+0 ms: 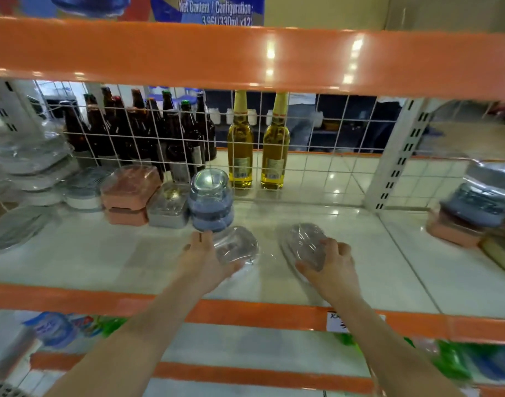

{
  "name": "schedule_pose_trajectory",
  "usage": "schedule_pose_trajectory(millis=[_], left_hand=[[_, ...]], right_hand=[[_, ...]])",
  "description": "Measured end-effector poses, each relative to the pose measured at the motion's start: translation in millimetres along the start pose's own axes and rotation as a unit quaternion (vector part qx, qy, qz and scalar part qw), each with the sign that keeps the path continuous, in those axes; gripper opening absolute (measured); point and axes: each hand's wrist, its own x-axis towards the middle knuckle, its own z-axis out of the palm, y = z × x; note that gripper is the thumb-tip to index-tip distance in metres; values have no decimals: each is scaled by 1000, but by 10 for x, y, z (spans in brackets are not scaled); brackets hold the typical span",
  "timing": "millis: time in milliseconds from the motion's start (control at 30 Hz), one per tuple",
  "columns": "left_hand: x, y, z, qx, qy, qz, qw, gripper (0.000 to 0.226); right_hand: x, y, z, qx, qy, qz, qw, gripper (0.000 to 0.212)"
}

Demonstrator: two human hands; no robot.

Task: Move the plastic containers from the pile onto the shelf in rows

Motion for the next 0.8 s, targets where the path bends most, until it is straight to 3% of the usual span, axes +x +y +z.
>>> schedule_pose_trajectory(millis=[100,400,600,733,800], left_hand=[[62,-53,3,0,6,-1,1000,95],[76,-368,-320,-21,-6,-23,1000,91],[37,-591,-433,-81,-12,-43,996,115],[62,-735,-472,-74,2,-58,996,112],[94,-782,-467,-71,8,-71,995,98]], right_hand=[[85,-46,32,-1,-50,-18,999,84],[453,-384,381,-60,-134,-67,987,66],[611,-709,580,8,-117,-72,990,60],[775,-827,696,29,-108,-68,991,58],[846,-862,734,21,-108,-72,991,59]])
